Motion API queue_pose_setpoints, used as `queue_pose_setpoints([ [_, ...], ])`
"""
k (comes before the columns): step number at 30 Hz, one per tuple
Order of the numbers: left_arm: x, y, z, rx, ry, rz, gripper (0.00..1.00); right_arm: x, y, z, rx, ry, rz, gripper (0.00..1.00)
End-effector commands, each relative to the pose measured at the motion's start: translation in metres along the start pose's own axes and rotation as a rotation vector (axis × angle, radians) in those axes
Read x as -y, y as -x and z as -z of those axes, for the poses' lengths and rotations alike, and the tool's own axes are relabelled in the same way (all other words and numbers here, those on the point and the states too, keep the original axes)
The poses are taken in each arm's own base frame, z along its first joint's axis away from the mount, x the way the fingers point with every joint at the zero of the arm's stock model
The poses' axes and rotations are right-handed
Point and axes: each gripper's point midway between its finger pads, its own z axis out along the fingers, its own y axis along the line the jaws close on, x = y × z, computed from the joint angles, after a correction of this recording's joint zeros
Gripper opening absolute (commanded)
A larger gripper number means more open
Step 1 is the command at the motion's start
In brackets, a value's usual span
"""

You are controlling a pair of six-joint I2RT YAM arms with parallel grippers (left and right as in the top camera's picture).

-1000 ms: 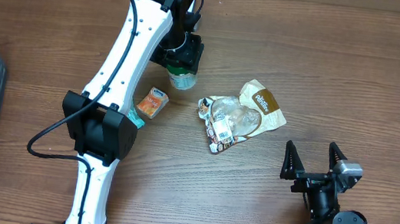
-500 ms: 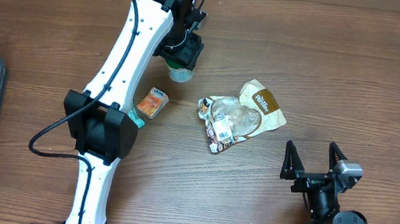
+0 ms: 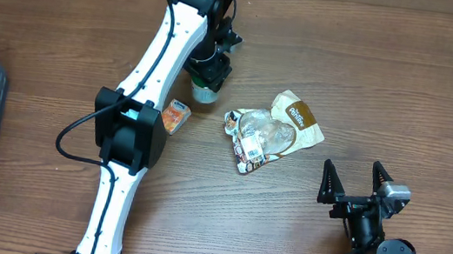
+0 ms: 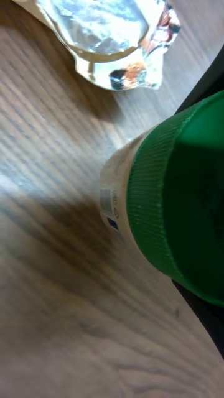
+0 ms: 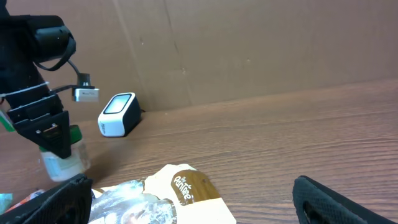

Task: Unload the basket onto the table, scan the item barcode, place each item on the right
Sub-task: 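Carry the green-capped jar out and set it beside the PanTree bag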

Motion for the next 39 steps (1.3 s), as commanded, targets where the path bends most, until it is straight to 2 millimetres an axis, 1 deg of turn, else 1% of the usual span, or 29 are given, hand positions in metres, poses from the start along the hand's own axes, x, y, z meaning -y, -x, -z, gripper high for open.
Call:
queue_pose_setpoints([
  [1, 0.001, 0.007, 0.004, 0.038, -0.011, -0.067, 0.61, 0.000, -0.003, 0.000, 0.001, -0.001, 0.004, 1.00],
  [7, 0.003, 0.007, 0.005, 0.045, -0.036, -0.045, 0.61, 0.000, -0.003, 0.000, 0.001, -0.001, 0.004, 1.00],
  [10, 0.005, 0.004, 0.005, 0.032, -0.046, -0.040, 0.60, 0.000, -0.003, 0.000, 0.001, -0.001, 0.004, 1.00],
  [15, 0.022, 0.000, 0.004, 0.005, -0.086, -0.049, 0.60, 0.000, -0.003, 0.000, 0.001, -0.001, 0.004, 1.00],
  [20, 0.034, -0.008, 0.004, -0.041, -0.098, 0.003, 0.60, 0.000, -0.003, 0.000, 0.001, -0.001, 0.004, 1.00],
  [26, 0.036, -0.015, 0.004, -0.077, -0.097, 0.149, 0.59, 0.000, -0.003, 0.000, 0.001, -0.001, 0.004, 1.00],
  [33, 0.037, -0.010, 0.002, -0.070, -0.086, 0.271, 0.59, 0.000, -0.003, 0.000, 0.001, -0.001, 0.004, 1.00],
  [35, 0.036, -0.009, -0.001, -0.069, -0.071, 0.299, 0.60, 0.000, -0.003, 0.000, 0.001, -0.001, 0.004, 1.00],
  [39, 0.031, -0.007, -0.015, -0.072, -0.026, 0.364, 0.60, 0.000, -0.003, 0.000, 0.001, -0.001, 0.004, 1.00],
])
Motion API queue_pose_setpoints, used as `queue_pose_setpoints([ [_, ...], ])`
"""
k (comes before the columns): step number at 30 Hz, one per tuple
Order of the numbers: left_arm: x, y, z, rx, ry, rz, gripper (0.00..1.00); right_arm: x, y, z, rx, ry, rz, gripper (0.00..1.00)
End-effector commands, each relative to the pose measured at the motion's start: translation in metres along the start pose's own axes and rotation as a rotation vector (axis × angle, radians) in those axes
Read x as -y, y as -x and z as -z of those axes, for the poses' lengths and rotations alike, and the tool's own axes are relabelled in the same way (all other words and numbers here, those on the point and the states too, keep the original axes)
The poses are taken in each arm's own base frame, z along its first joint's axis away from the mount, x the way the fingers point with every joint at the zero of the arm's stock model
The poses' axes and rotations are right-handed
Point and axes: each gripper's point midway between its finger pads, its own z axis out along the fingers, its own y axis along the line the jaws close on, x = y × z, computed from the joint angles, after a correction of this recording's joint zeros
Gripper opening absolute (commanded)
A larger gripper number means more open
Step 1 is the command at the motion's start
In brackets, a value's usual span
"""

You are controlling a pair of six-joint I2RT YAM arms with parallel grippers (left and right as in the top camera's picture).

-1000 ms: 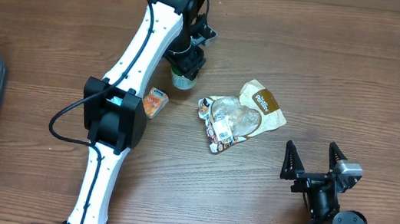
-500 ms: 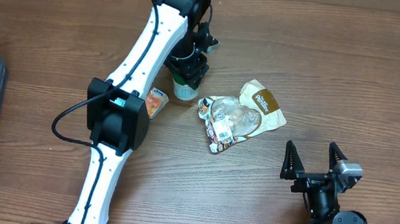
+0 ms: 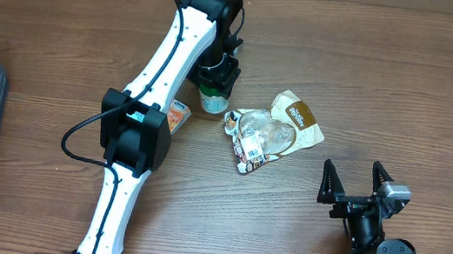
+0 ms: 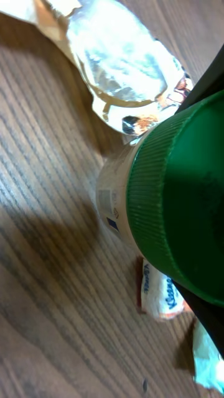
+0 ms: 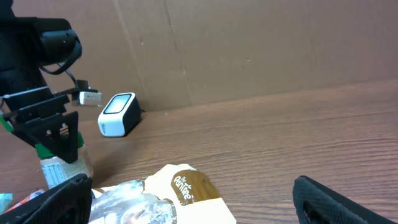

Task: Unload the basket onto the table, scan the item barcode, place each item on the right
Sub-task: 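Carry the green-capped jar out and set it beside the PanTree bag, then release the jar and move the left gripper back to the basket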

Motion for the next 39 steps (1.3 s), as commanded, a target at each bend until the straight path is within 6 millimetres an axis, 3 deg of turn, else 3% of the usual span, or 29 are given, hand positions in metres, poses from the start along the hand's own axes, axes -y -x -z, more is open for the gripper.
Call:
queue_pose_setpoints([
  [1, -0.003, 0.000, -0.012, -0.010, 0.052, 0.096, 0.60, 0.001, -0.003, 0.000, 0.000, -0.002, 0.004, 1.00],
  [8, -0.007, 0.003, -0.025, -0.004, 0.075, 0.132, 0.60, 0.001, -0.003, 0.000, 0.000, -0.001, 0.004, 1.00],
  [15, -0.005, -0.001, -0.025, -0.019, 0.065, 0.132, 0.73, 0.001, -0.003, 0.000, 0.000, -0.001, 0.004, 1.00],
  [27, -0.005, -0.007, -0.025, -0.044, 0.066, 0.134, 0.85, 0.001, -0.003, 0.000, 0.000, -0.001, 0.004, 1.00],
  [32, -0.005, -0.004, -0.025, -0.032, 0.065, 0.129, 0.85, 0.001, -0.003, 0.000, 0.000, -0.002, 0.004, 1.00],
  [36, -0.004, 0.008, -0.005, 0.040, 0.059, 0.128, 0.85, 0.001, -0.003, 0.000, 0.000, -0.002, 0.004, 1.00],
  [39, -0.001, 0.017, 0.028, 0.131, 0.051, 0.121, 0.86, 0.001, -0.003, 0.000, 0.000, -0.001, 0.004, 1.00],
])
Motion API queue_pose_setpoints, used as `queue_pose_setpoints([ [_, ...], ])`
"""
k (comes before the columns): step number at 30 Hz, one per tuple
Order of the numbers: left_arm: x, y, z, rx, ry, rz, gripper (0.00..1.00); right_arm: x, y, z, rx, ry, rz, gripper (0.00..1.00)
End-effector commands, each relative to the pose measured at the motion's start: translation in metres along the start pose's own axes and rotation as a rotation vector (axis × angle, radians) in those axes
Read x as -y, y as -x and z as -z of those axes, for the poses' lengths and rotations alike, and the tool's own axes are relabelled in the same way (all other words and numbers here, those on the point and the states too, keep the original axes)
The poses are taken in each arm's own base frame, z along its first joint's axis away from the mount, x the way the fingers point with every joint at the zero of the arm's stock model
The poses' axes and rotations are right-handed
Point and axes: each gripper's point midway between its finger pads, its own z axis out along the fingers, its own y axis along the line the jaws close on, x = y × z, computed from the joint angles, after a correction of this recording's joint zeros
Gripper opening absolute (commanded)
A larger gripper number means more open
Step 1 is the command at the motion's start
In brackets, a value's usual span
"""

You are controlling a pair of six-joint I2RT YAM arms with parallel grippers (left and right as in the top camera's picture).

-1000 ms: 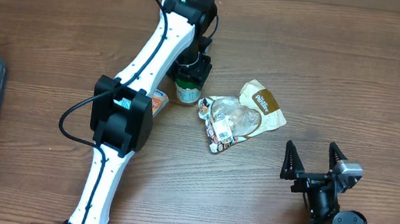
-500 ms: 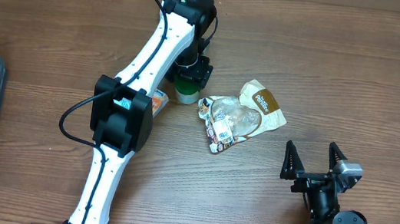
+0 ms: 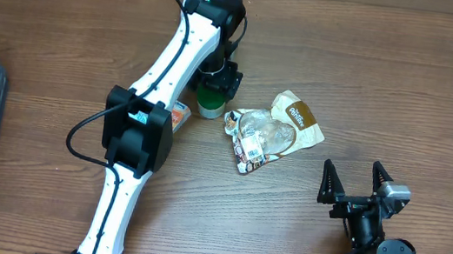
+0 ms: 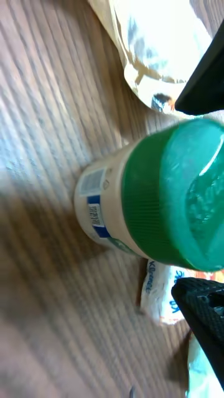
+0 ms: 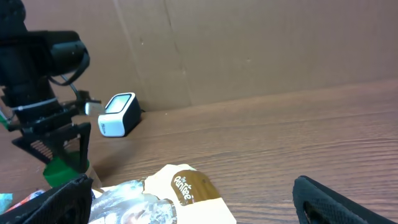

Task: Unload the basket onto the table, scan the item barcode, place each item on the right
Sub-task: 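Release the jar and move the left gripper back to the basket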

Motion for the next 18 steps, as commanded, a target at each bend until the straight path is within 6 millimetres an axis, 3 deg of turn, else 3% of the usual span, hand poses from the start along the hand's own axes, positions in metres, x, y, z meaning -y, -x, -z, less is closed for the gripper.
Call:
queue_pose_setpoints([
  [1, 0.006, 0.015, 0.056, 0.160, -0.024, 0.000, 0.86, 0.001, -0.003, 0.000, 0.001, -0.001, 0.004, 1.00],
  [9, -0.002, 0.003, 0.149, 0.350, -0.048, 0.012, 0.88, 0.001, -0.003, 0.000, 0.000, -0.001, 0.004, 1.00],
  [13, -0.021, -0.011, 0.189, 0.433, -0.053, 0.054, 0.89, 0.001, -0.003, 0.000, 0.000, -0.001, 0.004, 1.00],
  [18, -0.058, -0.029, 0.243, 0.578, -0.055, 0.147, 0.90, 0.001, -0.003, 0.000, 0.001, -0.001, 0.004, 1.00],
])
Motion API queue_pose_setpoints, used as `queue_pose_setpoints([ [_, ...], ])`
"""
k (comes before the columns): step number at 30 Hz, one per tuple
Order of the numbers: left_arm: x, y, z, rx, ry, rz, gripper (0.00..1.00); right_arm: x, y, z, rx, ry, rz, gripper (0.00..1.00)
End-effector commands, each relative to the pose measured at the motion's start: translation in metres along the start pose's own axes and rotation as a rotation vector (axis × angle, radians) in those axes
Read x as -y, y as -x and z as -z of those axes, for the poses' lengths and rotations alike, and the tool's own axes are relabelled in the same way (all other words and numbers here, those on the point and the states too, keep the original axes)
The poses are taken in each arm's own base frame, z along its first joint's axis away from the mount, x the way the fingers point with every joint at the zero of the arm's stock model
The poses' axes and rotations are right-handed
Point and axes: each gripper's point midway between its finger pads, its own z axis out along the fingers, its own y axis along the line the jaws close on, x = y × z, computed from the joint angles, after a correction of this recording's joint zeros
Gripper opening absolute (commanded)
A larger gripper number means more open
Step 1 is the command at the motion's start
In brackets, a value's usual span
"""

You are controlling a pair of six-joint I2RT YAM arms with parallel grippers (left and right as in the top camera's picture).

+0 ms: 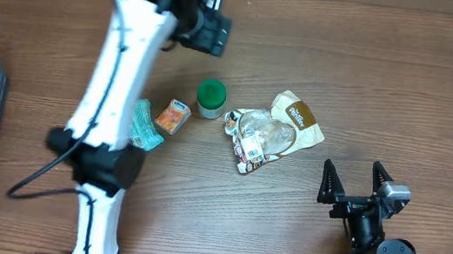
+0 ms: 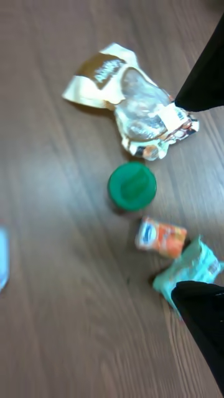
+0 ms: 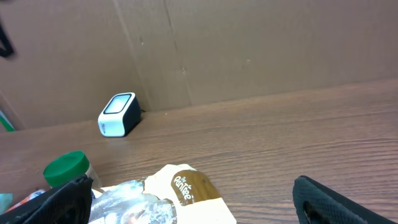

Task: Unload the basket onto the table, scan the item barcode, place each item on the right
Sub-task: 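Release the jar and move the left gripper back to the basket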

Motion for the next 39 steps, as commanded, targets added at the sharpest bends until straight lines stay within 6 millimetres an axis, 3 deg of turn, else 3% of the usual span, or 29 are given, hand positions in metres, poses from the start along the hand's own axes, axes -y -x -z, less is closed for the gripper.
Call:
queue_pose_setpoints([
  [1, -0.029, 0.009, 0.057, 0.145, 0.011, 0.100, 0.90, 0.000, -0.003, 0.000, 0.000, -0.001, 0.004, 1.00],
  [9, -0.099, -0.005, 0.153, 0.365, 0.085, 0.296, 0.91, 0.000, -0.003, 0.000, 0.000, -0.001, 0.004, 1.00],
  [12, -0.135, -0.017, 0.183, 0.440, 0.141, 0.421, 0.91, 0.000, -0.003, 0.000, 0.000, -0.001, 0.004, 1.00],
  [14, -0.177, -0.033, 0.205, 0.490, 0.211, 0.578, 0.93, 0.000, -0.003, 0.000, 0.000, -0.001, 0.004, 1.00],
  [19, -0.252, -0.078, 0.225, 0.504, 0.323, 0.889, 0.93, 0.000, -0.003, 0.000, 0.000, -0.001, 0.004, 1.00],
  [20, -0.276, -0.094, 0.232, 0.510, 0.367, 0.970, 0.93, 0.000, -0.003, 0.000, 0.000, -0.001, 0.004, 1.00],
  [24, -0.327, -0.140, 0.248, 0.510, 0.520, 1.153, 0.93, 0.000, -0.003, 0.000, 0.000, -0.001, 0.004, 1.00],
  [30, -0.376, -0.190, 0.248, 0.421, 0.667, 1.278, 0.89, 0.000, -0.003, 0.000, 0.000, -0.001, 0.004, 1.00],
  [35, -0.412, -0.215, 0.217, 0.289, 0.683, 1.318, 0.84, 0.000, -0.003, 0.000, 0.000, -0.001, 0.004, 1.00],
  [39, -0.435, -0.230, 0.180, 0.162, 0.701, 1.311, 0.84, 0.000, -0.003, 0.000, 0.000, -0.001, 0.004, 1.00],
])
